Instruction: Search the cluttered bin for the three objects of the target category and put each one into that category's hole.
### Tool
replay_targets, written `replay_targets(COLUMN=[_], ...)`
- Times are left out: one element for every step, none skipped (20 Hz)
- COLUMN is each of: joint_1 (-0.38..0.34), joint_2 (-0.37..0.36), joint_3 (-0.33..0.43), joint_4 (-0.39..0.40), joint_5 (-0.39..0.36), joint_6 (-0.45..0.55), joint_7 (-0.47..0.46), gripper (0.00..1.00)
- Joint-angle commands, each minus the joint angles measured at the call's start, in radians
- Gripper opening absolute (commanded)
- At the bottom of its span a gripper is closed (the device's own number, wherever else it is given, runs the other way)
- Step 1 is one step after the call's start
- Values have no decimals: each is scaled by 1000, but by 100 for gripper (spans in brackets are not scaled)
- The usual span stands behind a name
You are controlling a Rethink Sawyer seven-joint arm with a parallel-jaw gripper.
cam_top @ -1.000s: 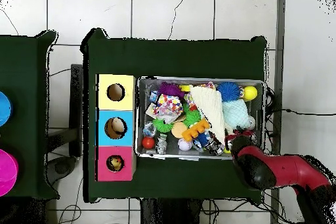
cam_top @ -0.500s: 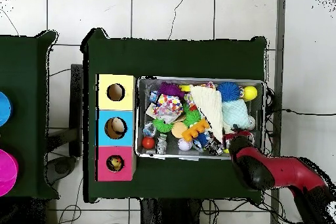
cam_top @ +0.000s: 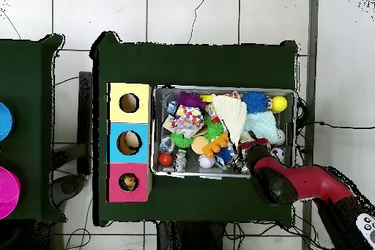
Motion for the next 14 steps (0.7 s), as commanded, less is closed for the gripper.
replay_targets(joint_1=[100, 125, 141, 157, 166, 192, 205, 224, 242, 246, 253, 244, 250, 243], joint_2=[19, 15, 19, 23, 28, 32, 37, 41, 45, 50, 54, 60, 67, 71], joint_3=[-68, -106, -133, -161, -181, -218, -243, -275, -307, -321, -336, -333, -348, -347], joint_4=[-115, -142, -165, -188, -203, -229, -241, -256, -270, -280, -285, -288, -291, -291], joint_5=[-107, -118, -126, -134, -140, -141, -144, -139, -134, -128, -123, -116, -112, -105], joint_6=[-14, -10, -19, -28, -41, -61, -83, -107, -132, -138, -149, -146, -154, -147], joint_7=[10, 21, 33, 45, 55, 81, 95, 114, 132, 137, 137, 130, 129, 122], gripper=[100, 100, 100, 100, 100, 100, 100, 100, 100, 100, 100, 100, 100, 100])
